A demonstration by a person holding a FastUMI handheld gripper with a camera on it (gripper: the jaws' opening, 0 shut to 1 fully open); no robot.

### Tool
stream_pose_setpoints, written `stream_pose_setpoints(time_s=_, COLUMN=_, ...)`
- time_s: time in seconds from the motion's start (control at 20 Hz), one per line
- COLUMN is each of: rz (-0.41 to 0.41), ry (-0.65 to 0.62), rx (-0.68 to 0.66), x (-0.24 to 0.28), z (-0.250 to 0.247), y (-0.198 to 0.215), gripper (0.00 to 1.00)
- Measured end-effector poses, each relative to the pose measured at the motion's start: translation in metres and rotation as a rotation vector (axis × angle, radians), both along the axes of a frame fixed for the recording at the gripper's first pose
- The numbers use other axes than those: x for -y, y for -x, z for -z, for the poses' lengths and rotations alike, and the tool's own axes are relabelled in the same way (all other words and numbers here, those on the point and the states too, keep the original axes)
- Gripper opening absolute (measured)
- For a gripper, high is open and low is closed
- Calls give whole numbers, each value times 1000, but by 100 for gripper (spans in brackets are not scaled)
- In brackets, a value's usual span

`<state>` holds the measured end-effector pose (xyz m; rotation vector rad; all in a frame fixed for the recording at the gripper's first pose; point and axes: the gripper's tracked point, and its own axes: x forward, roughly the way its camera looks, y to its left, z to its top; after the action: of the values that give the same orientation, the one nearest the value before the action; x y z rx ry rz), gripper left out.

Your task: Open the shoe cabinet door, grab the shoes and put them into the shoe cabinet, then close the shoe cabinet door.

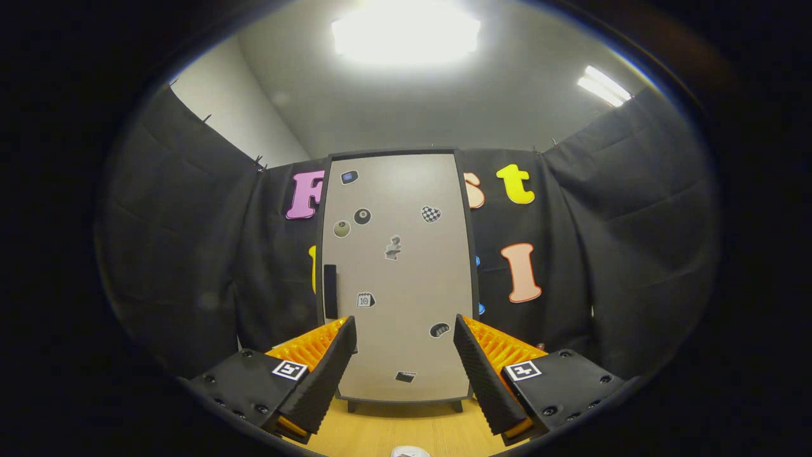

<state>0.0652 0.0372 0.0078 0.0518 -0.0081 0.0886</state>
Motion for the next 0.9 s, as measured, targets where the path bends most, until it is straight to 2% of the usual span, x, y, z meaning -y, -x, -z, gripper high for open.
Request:
stream_pose_setpoints(time_s=0.55, rz=-209, ry=-14, rx=5, x=-93, z=-4, y=-109, gripper=97)
stream_pose_setpoints(time_s=0.9, rz=-265, ry=19, rx=-1, x=-147, z=10, y=-178, gripper=97)
